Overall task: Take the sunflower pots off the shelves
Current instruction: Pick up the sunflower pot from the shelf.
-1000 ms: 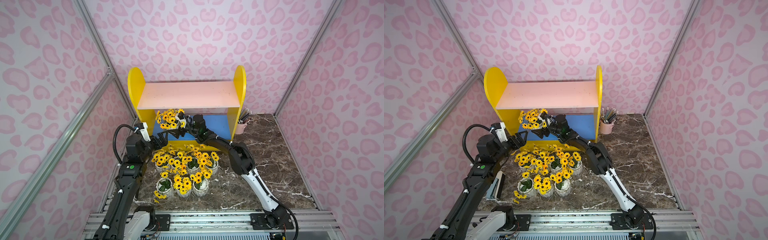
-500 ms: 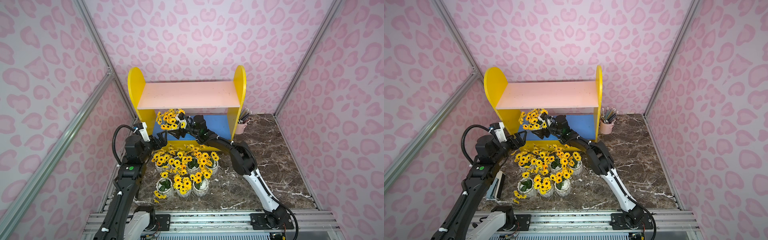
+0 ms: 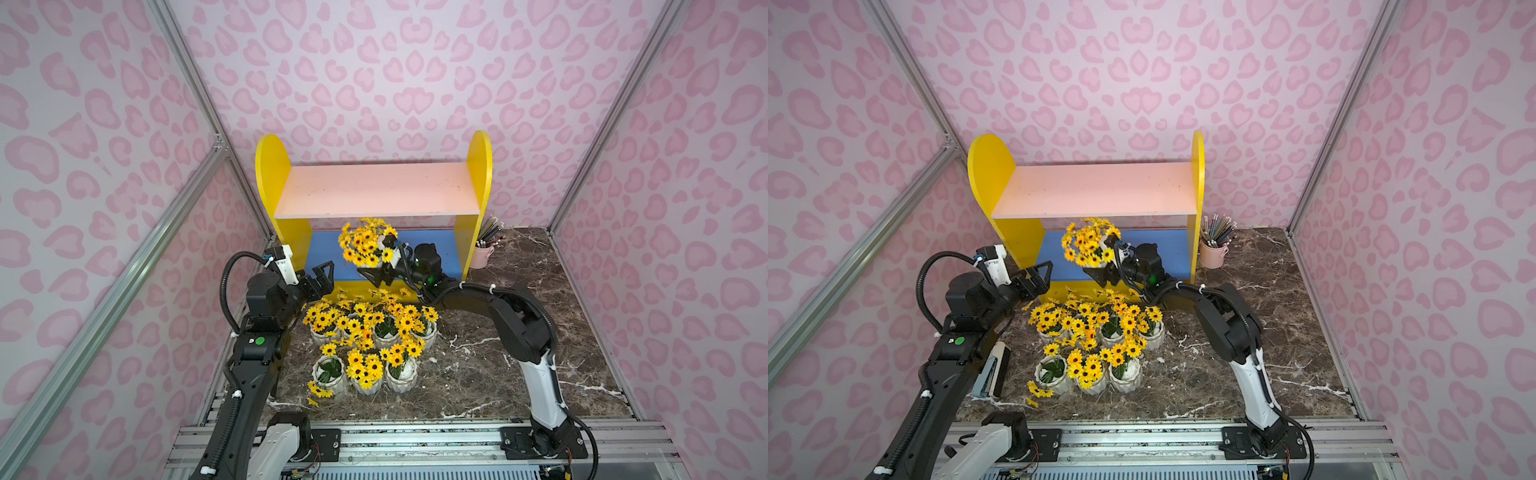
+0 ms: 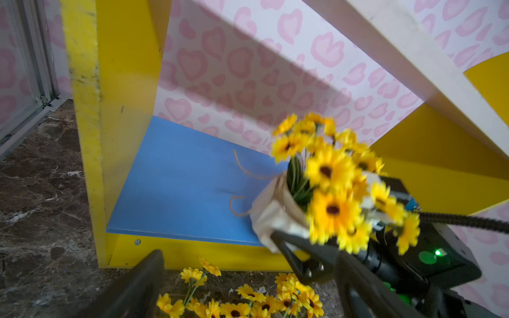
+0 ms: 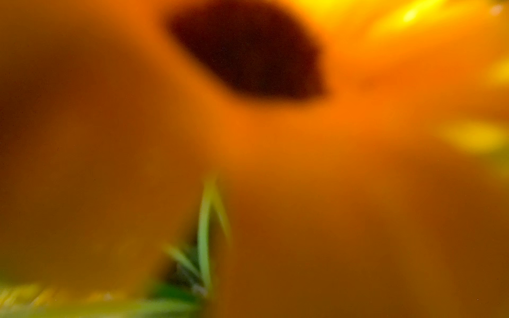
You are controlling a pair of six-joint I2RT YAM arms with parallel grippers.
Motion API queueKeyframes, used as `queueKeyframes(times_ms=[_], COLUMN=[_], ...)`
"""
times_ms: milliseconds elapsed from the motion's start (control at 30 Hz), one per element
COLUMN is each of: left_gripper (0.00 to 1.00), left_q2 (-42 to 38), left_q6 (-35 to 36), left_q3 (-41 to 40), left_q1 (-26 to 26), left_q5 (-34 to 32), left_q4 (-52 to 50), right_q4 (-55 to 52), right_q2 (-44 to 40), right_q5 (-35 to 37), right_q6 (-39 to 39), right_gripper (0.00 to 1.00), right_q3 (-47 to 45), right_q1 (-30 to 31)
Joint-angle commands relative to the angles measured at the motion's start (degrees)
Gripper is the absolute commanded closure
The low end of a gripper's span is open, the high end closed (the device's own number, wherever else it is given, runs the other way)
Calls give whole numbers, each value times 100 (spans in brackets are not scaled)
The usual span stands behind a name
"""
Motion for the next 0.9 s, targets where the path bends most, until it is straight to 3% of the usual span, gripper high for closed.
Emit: queueKeyframes(times_ms=[0, 133, 300, 467, 667, 867], left_gripper=[1, 1, 1, 1, 1, 0], left_q2=[-89, -217, -246, -341, -513, -757], left_q6=[-66, -92, -97, -169, -277, -410], left_q3=[39, -17, -19, -69, -285, -533], left_q1=[10, 10, 10, 10, -3, -94], left_q5=[150, 174, 229, 331, 541, 615], left_q4=[69, 92, 72, 122, 286, 459], right_q4=[949, 1151, 719, 789, 565, -91], right_q2=[-1038, -1498, -1660, -2223, -3449, -5023], right_q5=[433, 667, 667, 941, 1621, 2730], right_q6=[-234, -246, -287, -271, -263, -190], right_gripper=[100, 100, 100, 100, 100, 100], right_q3=[-495, -1259, -1231, -1926, -3034, -4324], right_q1=[62, 98, 100, 110, 166, 310])
